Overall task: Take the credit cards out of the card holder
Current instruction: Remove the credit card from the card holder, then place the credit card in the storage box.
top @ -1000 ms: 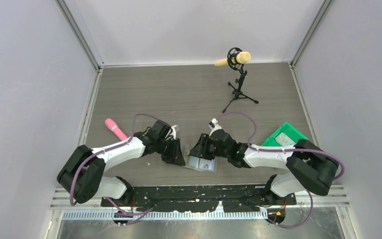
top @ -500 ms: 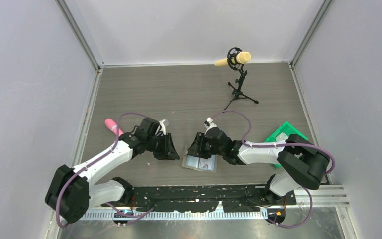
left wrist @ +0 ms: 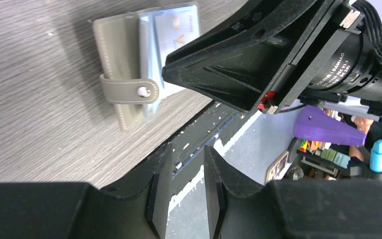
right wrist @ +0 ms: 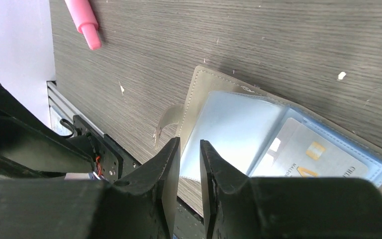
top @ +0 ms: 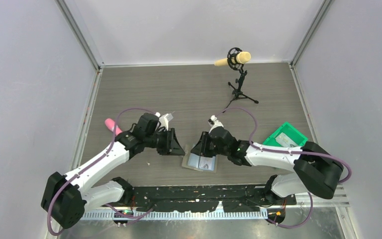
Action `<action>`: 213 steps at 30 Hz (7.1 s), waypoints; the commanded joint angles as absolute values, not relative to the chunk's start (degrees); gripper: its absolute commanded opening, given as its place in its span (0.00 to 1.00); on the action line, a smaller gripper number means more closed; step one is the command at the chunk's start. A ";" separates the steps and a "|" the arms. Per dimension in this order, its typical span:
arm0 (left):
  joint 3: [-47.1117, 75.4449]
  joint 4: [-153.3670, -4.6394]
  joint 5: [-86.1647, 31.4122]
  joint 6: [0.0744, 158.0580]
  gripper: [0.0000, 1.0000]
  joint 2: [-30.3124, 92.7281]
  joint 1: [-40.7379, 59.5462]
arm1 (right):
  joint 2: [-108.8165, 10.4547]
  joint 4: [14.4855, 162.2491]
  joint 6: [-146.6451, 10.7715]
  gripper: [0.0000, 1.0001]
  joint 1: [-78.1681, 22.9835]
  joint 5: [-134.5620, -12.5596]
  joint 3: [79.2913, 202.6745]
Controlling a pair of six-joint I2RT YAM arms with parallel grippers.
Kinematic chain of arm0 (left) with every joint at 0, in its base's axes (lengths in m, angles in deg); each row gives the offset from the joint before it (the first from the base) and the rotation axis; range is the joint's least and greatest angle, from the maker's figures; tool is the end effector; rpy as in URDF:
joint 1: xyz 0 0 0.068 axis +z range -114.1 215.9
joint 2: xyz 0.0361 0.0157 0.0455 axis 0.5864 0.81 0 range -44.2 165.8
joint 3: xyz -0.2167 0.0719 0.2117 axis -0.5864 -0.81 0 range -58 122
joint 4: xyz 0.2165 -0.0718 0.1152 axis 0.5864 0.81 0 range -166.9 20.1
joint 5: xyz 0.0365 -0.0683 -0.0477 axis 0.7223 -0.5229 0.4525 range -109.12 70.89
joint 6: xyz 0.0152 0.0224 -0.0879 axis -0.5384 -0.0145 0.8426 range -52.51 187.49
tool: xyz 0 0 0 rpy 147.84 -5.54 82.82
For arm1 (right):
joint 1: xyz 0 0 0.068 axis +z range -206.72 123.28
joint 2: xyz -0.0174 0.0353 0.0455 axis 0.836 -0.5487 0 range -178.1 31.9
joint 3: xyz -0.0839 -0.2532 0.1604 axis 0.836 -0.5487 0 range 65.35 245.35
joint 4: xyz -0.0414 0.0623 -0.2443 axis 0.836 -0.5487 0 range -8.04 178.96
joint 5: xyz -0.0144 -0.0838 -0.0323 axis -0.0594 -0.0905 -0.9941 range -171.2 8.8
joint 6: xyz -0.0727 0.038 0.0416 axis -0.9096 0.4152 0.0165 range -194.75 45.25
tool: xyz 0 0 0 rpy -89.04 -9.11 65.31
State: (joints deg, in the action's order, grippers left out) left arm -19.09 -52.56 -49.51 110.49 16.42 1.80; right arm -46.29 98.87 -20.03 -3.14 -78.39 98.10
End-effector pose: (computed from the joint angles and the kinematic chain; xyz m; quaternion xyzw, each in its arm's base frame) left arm 0.1553 -0.1556 0.2410 0.0284 0.8998 -0.4152 0.1309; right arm 0.1721 0.2401 0.1918 -0.0024 0.8890 0.3836 0.2502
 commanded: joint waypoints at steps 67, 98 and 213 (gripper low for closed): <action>-19.68 -85.60 -49.68 115.97 0.32 49.67 -8.28 | -38.18 87.70 -18.39 0.13 -4.95 -89.01 87.75; -28.36 -94.19 -54.80 123.69 0.00 45.57 -1.15 | -36.11 87.60 -18.83 0.12 -6.46 -89.13 86.19; -27.00 -109.11 -54.05 137.52 0.00 23.95 1.80 | 1.54 100.76 -11.52 0.53 -12.43 -76.75 78.12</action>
State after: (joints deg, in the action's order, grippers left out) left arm -25.91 -103.12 -56.61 135.43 24.84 1.84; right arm 1.66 98.11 -13.65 -12.23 -74.57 77.99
